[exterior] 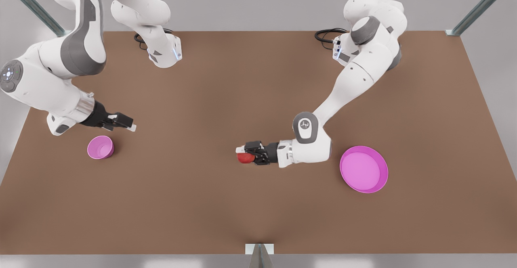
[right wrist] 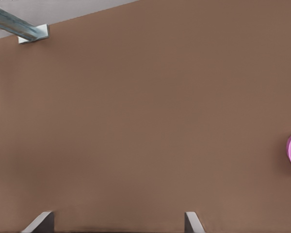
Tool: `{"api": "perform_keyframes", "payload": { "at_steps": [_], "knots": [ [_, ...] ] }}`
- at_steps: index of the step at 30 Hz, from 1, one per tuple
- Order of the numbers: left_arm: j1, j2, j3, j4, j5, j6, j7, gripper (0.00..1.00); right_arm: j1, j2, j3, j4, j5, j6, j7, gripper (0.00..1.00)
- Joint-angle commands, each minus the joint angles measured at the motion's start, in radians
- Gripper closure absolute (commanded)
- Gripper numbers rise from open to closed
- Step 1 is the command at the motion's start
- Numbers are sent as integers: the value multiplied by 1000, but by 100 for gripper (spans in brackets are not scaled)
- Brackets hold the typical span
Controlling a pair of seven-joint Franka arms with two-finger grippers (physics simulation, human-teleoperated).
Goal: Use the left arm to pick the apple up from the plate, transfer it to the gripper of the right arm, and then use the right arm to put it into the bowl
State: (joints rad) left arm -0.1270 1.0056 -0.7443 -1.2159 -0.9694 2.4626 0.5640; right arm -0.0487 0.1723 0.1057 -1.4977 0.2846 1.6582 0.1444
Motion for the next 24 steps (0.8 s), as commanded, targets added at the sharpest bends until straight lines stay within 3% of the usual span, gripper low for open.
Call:
{"api": "perform_keyframes", "payload": {
  "at_steps": [1, 5, 9, 13, 17, 24],
  "knots": [
    [-8, 19, -21, 21, -38, -16, 717, 25, 6, 18, 3, 2, 174, 12, 1, 0],
    [-63, 77, -27, 95, -40, -25, 918, 24, -40, 124, -3, 0, 504, 63, -38, 0],
    [-109, 122, -36, 154, -40, -19, 1093, 24, -97, 302, 11, -49, 812, 9, -373, 0],
    [-122, 140, -35, 162, -38, -7, 1234, 24, -74, 322, 34, -113, 838, 75, -505, 0],
    [-128, 150, -36, 171, -40, 3, 1234, 24, -83, 303, 140, -190, 886, 183, -511, 0],
    [-128, 150, -36, 171, -48, 1, 1228, 23, -83, 351, 146, -372, 1068, 282, -950, 0]
  ]
}}
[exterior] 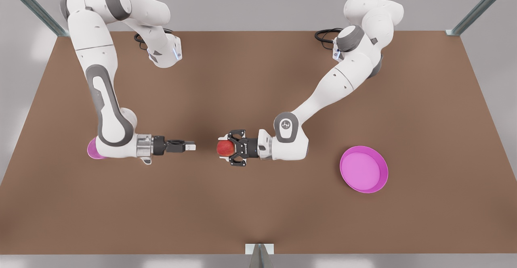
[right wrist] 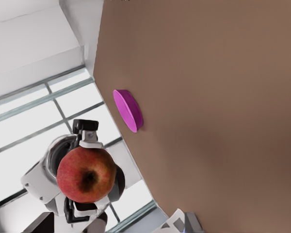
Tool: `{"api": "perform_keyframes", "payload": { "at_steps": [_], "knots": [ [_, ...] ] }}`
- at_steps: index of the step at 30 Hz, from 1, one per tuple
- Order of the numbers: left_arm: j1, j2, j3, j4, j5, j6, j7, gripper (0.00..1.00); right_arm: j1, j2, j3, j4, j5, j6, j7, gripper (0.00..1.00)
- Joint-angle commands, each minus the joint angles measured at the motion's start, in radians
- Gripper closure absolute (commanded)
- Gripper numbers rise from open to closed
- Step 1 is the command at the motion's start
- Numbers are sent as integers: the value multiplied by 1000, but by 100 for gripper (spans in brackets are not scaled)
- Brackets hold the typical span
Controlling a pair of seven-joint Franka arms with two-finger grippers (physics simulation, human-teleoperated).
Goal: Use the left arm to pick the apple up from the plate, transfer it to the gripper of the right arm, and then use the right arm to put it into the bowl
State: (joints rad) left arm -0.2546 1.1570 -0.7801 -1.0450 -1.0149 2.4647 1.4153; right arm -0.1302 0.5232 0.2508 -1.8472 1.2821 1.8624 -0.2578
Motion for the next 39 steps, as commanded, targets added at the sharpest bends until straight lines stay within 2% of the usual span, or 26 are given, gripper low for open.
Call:
{"api": "perform_keyframes", "payload": {
  "at_steps": [1, 2, 5, 13, 20, 24, 26, 39],
  "knots": [
    [0, -2, -1, 0, -2, 0, 376, 23, 6, 15, 2, -26, 131, 75, -603, 0],
    [-9, -2, -1, 0, -2, 0, 376, 23, 8, 18, 30, -23, 193, 76, -604, 0],
    [-15, -2, -1, 0, -4, 17, 376, 22, 31, 61, 38, -17, 301, 75, -716, 0],
    [-20, 0, 1, 0, -16, 17, 376, 22, 27, 61, 84, -27, 324, 47, -862, 0],
    [-20, 6, 1, 0, -16, 17, 379, 21, 31, 67, 84, -30, 324, 47, -942, 1],
    [-22, 13, 1, 0, -16, 17, 381, 20, -25, 64, 166, -53, 326, 49, -982, 1],
    [-23, 13, 1, 0, -16, 17, 381, 20, -25, 66, 176, -53, 329, 50, -982, 1],
    [-26, 13, 1, 0, -16, 17, 383, 19, -8, 95, 182, -40, 370, 66, -1005, 1]
  ]
}}
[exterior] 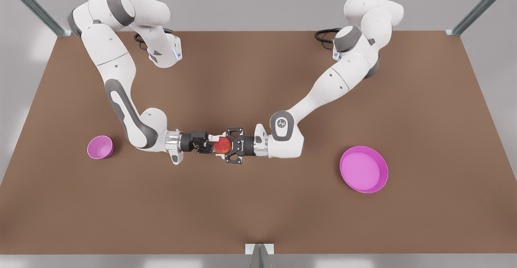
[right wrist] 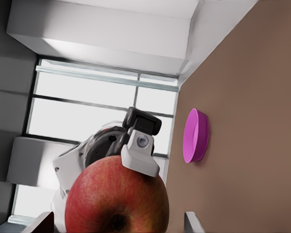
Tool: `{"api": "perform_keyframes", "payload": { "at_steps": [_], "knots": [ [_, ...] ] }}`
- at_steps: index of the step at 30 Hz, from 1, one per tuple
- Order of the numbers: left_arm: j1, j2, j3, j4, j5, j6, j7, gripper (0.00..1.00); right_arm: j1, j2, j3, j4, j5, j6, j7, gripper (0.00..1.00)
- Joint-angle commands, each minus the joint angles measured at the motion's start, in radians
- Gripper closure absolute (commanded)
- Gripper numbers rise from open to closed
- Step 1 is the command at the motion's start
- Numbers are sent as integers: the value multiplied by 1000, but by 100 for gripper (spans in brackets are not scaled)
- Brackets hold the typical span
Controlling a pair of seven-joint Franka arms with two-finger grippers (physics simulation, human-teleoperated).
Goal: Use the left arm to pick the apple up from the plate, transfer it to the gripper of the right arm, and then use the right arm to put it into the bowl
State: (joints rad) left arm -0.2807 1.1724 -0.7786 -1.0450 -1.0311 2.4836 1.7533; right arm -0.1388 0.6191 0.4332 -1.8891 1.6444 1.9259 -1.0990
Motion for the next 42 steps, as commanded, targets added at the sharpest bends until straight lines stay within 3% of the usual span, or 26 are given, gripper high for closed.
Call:
{"api": "perform_keyframes", "payload": {
  "at_steps": [1, 22, 25, 31, 33, 34, 36, 42],
  "knots": [
    [0, -2, -1, 0, 0, -2, 45, 19, 1, -1, 10, 2, 17, 2, -165, 1],
    [-6, -2, 4, 0, 0, -2, 45, 19, 24, 14, 13, 12, 51, 39, -228, 0],
    [-6, -2, 4, -1, 0, -2, 45, 19, 25, 14, 13, 12, 51, 39, -229, 13],
    [-5, -2, 5, -1, 2, -3, 45, 19, 33, 14, 13, 18, 58, 39, -229, 15],
    [-5, -2, 5, -1, 2, -3, 45, 17, 31, 14, 13, 22, 58, 39, -228, 26],
    [-5, -2, 5, -1, 2, -3, 45, 17, 33, 14, 13, 22, 58, 39, -228, 26],
    [-5, -2, 5, -1, 2, -3, 45, 7, 31, 14, 13, 22, 58, 39, -228, 26],
    [57, -40, 4, -73, 11, -11, 41, 2, 31, 14, 12, 21, 57, 39, -229, 26]
  ]
}}
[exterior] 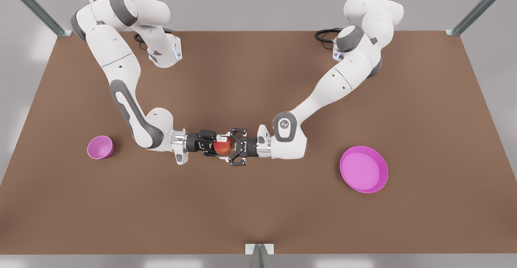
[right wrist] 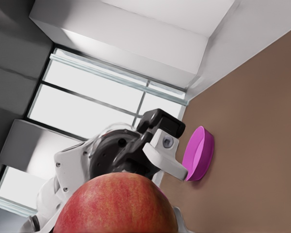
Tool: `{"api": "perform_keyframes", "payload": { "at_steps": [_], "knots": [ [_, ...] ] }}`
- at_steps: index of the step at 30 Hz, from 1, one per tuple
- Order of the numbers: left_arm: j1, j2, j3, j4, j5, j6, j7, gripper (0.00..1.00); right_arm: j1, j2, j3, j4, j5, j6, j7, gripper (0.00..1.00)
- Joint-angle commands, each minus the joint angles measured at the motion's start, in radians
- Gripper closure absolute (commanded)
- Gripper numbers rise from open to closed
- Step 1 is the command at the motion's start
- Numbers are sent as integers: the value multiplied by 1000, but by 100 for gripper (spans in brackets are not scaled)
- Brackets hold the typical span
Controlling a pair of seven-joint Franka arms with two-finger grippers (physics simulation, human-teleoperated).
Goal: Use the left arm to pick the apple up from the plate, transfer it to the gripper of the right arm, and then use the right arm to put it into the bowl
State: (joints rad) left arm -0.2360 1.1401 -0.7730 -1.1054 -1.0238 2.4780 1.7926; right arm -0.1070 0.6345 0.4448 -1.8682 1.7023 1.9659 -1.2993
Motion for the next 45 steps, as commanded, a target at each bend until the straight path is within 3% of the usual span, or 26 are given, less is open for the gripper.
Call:
{"api": "perform_keyframes", "payload": {
  "at_steps": [1, 7, 8, 9, 10, 13, 16, 19, 20, 22, 24, 27, 30, 33, 45],
  "knots": [
    [38, -29, -5, -57, 4, -8, 4, 2, 0, -1, 0, 0, -3, -1, -29, 26],
    [415, -217, -186, -550, 5, -24, 91, 1, -65, -1, -8, -12, -67, -47, -43, 26],
    [492, -348, -181, -658, 39, -30, -8, 0, -98, -3, -6, -22, -118, -59, -41, 26],
    [564, -462, -161, -714, 209, -56, -226, 0, -131, -3, -6, -31, -150, -87, -41, 27],
    [655, -534, -146, -673, 538, -240, -628, 0, -171, -3, -6, -32, -194, -113, -37, 27],
    [768, -545, -147, -383, 1112, -796, -1211, 0, -315, -3, -6, -51, -364, -212, -31, 27],
    [794, -586, -149, -219, 1369, -1083, -1524, 0, -436, -1, -14, -51, -480, -309, -28, 27],
    [825, -640, -149, -139, 1372, -1113, -1774, 0, -548, -1, -14, -48, -575, -372, -26, 27],
    [753, -738, -2, -134, 1363, -1105, -1774, 0, -580, -1, -14, -45, -610, -374, -28, 27],
    [400, -895, 530, -143, 1084, -1081, -1773, 0, -657, 2, -14, -34, -678, -435, -28, 27],
    [253, -1045, 690, -350, 1055, -936, -1776, 0, -701, 2, -15, -31, -682, -458, -35, 27],
    [257, -1005, 692, -317, 1035, -933, -1773, 0, -786, 56, -15, 29, -762, -525, -26, 27],
    [253, -1002, 690, -315, 1031, -933, -1771, 0, -787, 88, -87, 155, -814, -622, 31, 27],
    [256, -997, 690, -315, 972, -933, -1771, 0, -790, 86, -106, 253, -897, -622, 72, 27],
    [260, -997, 692, -315, 932, -939, -1770, 0, -750, 44, -77, 267, -1196, -277, 245, 28]
  ]
}}
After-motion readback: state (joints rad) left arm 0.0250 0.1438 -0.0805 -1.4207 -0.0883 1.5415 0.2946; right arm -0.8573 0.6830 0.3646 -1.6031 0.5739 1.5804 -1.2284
